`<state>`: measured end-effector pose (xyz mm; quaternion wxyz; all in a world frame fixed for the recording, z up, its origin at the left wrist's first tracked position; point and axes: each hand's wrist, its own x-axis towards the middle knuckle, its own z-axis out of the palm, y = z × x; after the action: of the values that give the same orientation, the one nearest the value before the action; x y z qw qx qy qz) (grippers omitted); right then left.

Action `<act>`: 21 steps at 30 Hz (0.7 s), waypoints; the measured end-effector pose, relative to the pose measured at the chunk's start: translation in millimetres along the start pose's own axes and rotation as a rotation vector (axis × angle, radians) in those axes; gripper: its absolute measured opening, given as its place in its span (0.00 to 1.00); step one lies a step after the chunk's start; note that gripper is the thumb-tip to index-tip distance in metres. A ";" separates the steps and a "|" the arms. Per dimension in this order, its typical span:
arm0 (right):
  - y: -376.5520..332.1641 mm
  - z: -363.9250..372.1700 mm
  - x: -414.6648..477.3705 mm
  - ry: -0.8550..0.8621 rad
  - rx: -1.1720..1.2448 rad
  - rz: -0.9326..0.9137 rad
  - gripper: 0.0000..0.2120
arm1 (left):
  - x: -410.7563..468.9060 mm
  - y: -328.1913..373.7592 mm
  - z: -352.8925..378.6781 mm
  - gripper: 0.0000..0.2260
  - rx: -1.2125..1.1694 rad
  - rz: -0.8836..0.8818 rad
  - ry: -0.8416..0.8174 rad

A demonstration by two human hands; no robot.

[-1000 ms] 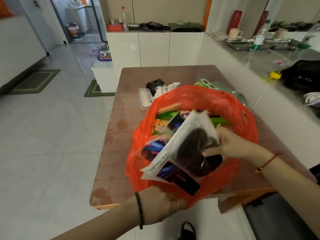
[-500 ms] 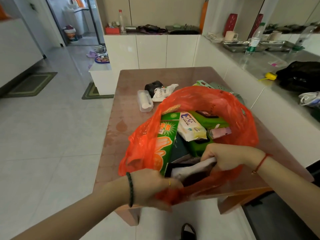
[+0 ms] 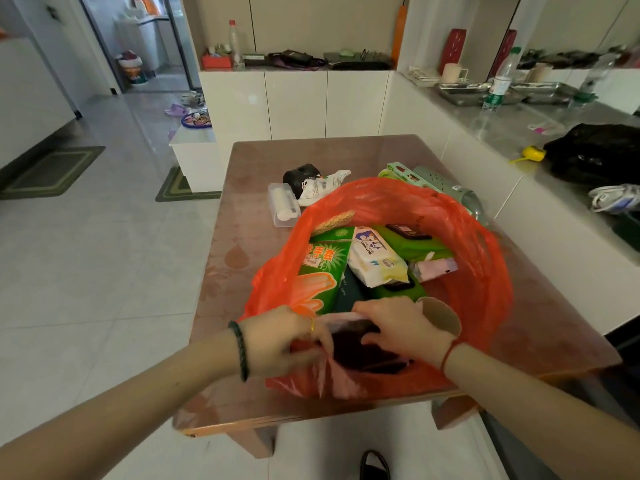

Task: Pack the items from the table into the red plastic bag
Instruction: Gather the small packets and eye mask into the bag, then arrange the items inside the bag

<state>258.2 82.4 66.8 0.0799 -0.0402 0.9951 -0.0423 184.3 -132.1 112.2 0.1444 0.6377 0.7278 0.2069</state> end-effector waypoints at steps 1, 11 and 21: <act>0.0 3.4 -2.3 0.000 0.028 -0.015 0.15 | 2.8 -4.6 -2.4 0.06 -0.008 -0.059 0.054; 51.4 -43.8 -35.3 0.090 0.343 -0.066 0.27 | 5.2 -57.6 -9.5 0.17 0.114 -0.437 0.040; 98.8 -72.3 -43.5 0.090 0.490 -0.027 0.04 | 47.9 -54.6 -51.2 0.32 -0.095 -0.253 0.044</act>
<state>282.0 189.9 135.7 0.0423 -0.0311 0.9571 -0.2850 105.6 -96.2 132.9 0.1832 0.5286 0.7949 0.2351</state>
